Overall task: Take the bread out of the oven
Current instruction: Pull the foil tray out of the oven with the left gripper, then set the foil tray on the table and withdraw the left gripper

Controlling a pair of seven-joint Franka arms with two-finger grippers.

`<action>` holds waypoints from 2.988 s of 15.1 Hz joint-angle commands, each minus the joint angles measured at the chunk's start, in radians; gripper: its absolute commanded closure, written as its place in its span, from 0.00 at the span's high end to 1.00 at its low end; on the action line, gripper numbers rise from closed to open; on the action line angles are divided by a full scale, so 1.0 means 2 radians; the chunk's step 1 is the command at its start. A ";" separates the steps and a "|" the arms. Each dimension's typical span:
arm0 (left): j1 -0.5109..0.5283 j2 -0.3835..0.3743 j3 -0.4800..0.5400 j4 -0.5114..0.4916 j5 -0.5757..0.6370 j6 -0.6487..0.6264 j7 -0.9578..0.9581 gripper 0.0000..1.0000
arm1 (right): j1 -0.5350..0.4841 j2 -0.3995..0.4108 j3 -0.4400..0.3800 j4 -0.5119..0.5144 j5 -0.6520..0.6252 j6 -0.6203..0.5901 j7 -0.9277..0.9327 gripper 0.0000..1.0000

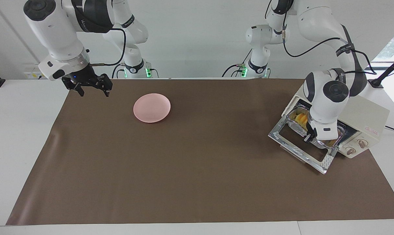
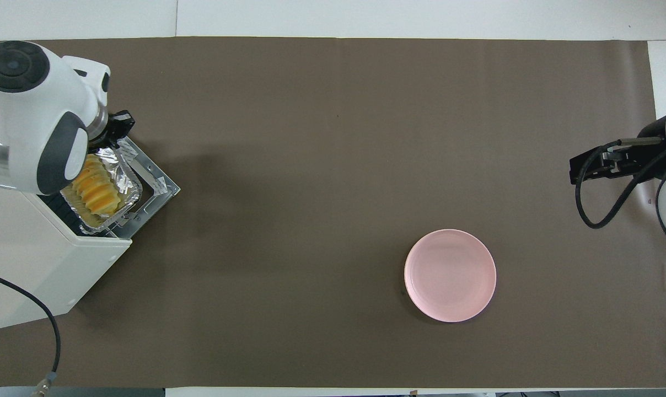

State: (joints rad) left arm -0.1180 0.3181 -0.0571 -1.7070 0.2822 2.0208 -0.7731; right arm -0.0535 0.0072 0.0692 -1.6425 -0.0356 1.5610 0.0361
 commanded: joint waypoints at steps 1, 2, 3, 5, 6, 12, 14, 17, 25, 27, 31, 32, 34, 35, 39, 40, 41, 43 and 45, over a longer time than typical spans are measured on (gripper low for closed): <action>-0.077 0.019 0.006 0.033 -0.002 -0.002 0.016 0.00 | -0.005 -0.007 0.004 -0.006 -0.008 -0.004 -0.011 1.00; -0.104 0.033 0.006 0.051 -0.008 -0.004 0.021 0.00 | -0.005 -0.007 0.004 -0.006 -0.008 -0.004 -0.011 1.00; -0.129 0.049 0.006 0.076 -0.027 -0.006 0.021 0.00 | -0.005 -0.007 0.004 -0.006 -0.008 -0.004 -0.011 1.00; -0.182 0.118 0.004 0.167 -0.038 -0.032 0.032 0.00 | -0.005 -0.007 0.004 -0.006 -0.008 -0.004 -0.011 1.00; -0.200 0.144 0.002 0.199 -0.037 -0.052 0.052 0.00 | -0.005 -0.007 0.004 -0.006 -0.008 -0.004 -0.011 1.00; -0.280 0.163 -0.001 0.217 -0.040 -0.047 0.094 0.00 | -0.006 -0.007 0.004 -0.006 -0.008 -0.004 -0.011 1.00; -0.295 0.166 -0.001 0.217 -0.063 -0.044 0.091 0.00 | -0.006 -0.007 0.004 -0.006 -0.008 -0.004 -0.011 1.00; -0.315 0.185 0.001 0.217 -0.084 -0.045 0.087 0.00 | -0.006 -0.007 0.004 -0.006 -0.008 -0.004 -0.011 1.00; -0.324 0.187 0.002 0.217 -0.110 -0.046 0.048 0.00 | -0.005 -0.007 0.004 -0.006 -0.008 -0.004 -0.011 1.00; -0.323 0.187 0.001 0.217 -0.114 -0.049 0.032 0.28 | -0.005 -0.007 0.004 -0.006 -0.008 -0.004 -0.011 1.00; -0.322 0.182 0.004 0.218 -0.117 -0.050 0.022 1.00 | -0.006 -0.007 0.004 -0.006 -0.008 -0.004 -0.011 1.00; -0.317 0.178 0.004 0.218 -0.117 -0.053 0.022 1.00 | -0.006 -0.007 0.004 -0.006 -0.008 -0.004 -0.011 1.00; -0.309 0.158 0.005 0.218 -0.123 -0.069 0.022 1.00 | -0.009 -0.007 0.004 -0.005 -0.008 -0.004 -0.011 1.00; -0.305 0.146 0.006 0.218 -0.129 -0.081 0.022 1.00 | -0.014 -0.008 0.003 -0.006 -0.008 -0.004 -0.010 1.00; -0.233 0.036 0.009 0.177 -0.153 -0.136 0.028 1.00 | -0.018 -0.014 0.002 -0.006 -0.008 -0.045 -0.014 1.00; -0.210 0.010 0.009 0.169 -0.153 -0.163 0.031 1.00 | -0.014 -0.018 0.003 -0.005 -0.008 -0.046 -0.013 1.00; -0.195 -0.008 0.009 0.167 -0.153 -0.189 0.034 1.00 | -0.012 -0.020 0.004 -0.005 -0.008 -0.041 -0.013 1.00; -0.145 -0.044 0.009 0.161 -0.153 -0.240 0.067 1.00 | -0.008 -0.024 0.008 -0.027 0.002 -0.008 -0.015 1.00; -0.092 -0.073 0.009 0.159 -0.153 -0.276 0.129 1.00 | 0.026 -0.025 0.011 -0.048 0.025 0.026 -0.013 1.00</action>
State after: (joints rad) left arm -0.3899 0.2456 -0.0298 -1.3231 -0.0002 1.5113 -0.6097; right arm -0.0508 -0.0203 0.0841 -1.6679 -0.0161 1.5471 0.0299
